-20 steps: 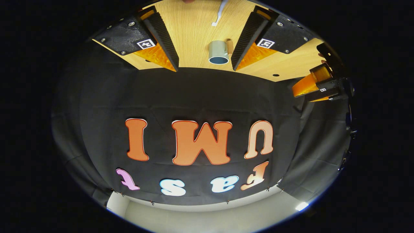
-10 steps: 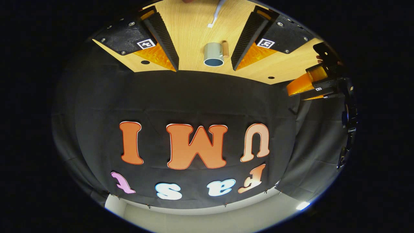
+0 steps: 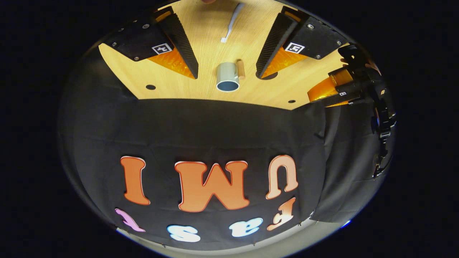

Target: Put the toothbrush and toothpaste on the desktop into the cup, then pick up the cup and place it on the coaster on the desktop.

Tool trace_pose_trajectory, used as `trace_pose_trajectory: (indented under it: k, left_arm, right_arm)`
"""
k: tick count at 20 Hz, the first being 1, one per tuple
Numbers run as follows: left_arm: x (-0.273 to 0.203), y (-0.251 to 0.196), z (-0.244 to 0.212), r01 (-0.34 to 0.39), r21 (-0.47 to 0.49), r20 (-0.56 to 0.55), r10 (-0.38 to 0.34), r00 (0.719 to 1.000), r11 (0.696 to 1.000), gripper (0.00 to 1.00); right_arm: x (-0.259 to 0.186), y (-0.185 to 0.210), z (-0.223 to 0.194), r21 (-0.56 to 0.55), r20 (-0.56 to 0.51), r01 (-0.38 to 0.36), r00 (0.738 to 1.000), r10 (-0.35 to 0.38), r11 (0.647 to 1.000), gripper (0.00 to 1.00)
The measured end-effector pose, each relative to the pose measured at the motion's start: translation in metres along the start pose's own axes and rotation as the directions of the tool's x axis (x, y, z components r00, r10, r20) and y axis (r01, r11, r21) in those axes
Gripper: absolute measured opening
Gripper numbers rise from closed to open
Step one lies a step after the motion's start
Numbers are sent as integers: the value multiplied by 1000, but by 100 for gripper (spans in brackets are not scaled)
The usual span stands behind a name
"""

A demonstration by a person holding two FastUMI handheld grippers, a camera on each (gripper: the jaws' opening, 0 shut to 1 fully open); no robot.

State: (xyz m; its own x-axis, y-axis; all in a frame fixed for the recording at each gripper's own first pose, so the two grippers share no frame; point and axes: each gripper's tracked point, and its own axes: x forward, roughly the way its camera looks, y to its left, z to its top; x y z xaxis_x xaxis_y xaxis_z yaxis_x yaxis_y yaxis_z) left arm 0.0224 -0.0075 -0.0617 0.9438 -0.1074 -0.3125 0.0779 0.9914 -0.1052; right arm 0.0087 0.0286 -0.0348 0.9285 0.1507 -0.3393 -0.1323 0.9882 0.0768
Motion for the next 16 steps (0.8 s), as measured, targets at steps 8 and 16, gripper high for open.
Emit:
trace_pose_trajectory:
  k: [8, 16]
  left_arm:
    - [11, 3, -35, 8, 32, -178, -2, 984, 999, 97]
    - [14, -1, -75, 47, 37, -362, -31, 932, 998, 97]
  right_arm:
    - [12, 6, -35, 50, -238, -28, 970, 39, 998, 98]
    - [15, 9, -59, 113, -415, -18, 907, 64, 993, 95]
